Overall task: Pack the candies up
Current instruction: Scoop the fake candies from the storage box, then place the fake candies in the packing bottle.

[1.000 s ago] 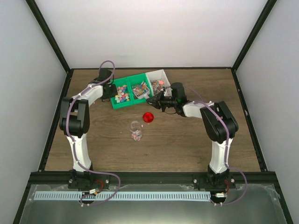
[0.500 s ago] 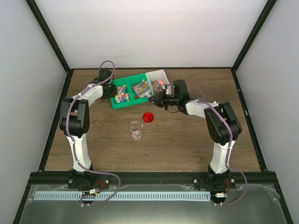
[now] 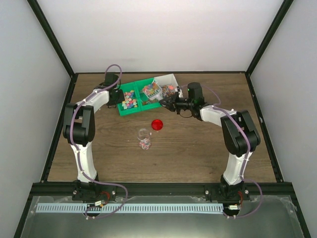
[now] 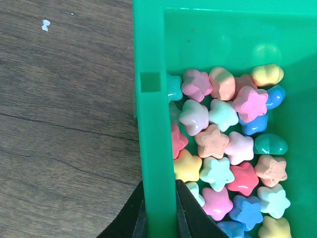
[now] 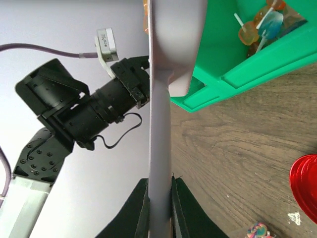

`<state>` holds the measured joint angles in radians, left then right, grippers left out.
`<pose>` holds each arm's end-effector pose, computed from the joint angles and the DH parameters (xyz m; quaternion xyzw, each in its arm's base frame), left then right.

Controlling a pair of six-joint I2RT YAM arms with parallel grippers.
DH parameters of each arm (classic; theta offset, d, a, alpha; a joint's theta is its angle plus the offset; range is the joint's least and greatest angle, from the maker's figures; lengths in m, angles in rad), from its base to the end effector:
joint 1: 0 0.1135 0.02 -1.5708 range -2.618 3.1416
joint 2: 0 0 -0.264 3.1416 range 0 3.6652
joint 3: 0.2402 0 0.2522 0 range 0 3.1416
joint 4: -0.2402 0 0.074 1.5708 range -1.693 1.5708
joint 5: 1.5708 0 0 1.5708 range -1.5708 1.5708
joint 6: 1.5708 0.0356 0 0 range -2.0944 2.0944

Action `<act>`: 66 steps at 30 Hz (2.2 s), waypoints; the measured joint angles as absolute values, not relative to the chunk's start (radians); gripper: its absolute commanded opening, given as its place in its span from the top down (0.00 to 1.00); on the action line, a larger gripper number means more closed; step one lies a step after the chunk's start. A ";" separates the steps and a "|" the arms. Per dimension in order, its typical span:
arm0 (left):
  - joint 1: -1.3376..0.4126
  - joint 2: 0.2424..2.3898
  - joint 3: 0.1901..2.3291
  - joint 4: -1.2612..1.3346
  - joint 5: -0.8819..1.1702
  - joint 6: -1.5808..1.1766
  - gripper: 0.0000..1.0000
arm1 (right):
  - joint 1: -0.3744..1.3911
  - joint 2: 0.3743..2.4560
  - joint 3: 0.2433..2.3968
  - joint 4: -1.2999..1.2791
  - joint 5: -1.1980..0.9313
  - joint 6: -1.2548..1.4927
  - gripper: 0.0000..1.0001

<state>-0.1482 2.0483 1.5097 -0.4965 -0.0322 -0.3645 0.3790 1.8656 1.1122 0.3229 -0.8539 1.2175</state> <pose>0.4337 -0.0636 0.1796 -0.1083 0.9581 -0.0521 0.2599 0.3663 0.1747 0.2016 0.1078 0.7909 0.5951 0.0933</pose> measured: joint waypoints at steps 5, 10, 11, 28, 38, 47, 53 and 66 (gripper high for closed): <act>-0.146 2.048 1.510 -0.496 -0.027 -0.364 0.96 | 0.359 1.847 1.111 0.323 -0.860 1.219 0.99; -0.145 2.048 1.510 -0.496 -0.023 -0.364 0.96 | 0.365 1.848 1.118 0.287 -0.870 1.190 0.99; -0.145 2.048 1.510 -0.496 -0.022 -0.364 0.96 | 0.368 1.848 1.124 0.265 -0.870 1.174 0.99; -0.144 2.048 1.511 -0.497 -0.020 -0.364 0.96 | 0.340 1.825 1.012 0.346 -0.937 1.129 0.99; -0.141 2.049 1.512 -0.498 -0.007 -0.365 0.96 | 0.340 1.711 0.950 0.407 -1.010 1.105 0.99; -0.140 2.049 1.513 -0.496 0.026 -0.374 0.96 | 0.338 1.497 0.856 0.317 -1.055 1.006 0.99; -0.140 2.051 1.517 -0.498 0.031 -0.376 0.96 | 0.337 1.353 0.758 0.245 -1.064 0.986 0.99; -0.142 2.075 1.545 -0.538 0.063 -0.390 0.73 | 0.340 1.145 0.695 0.023 -1.085 0.935 0.99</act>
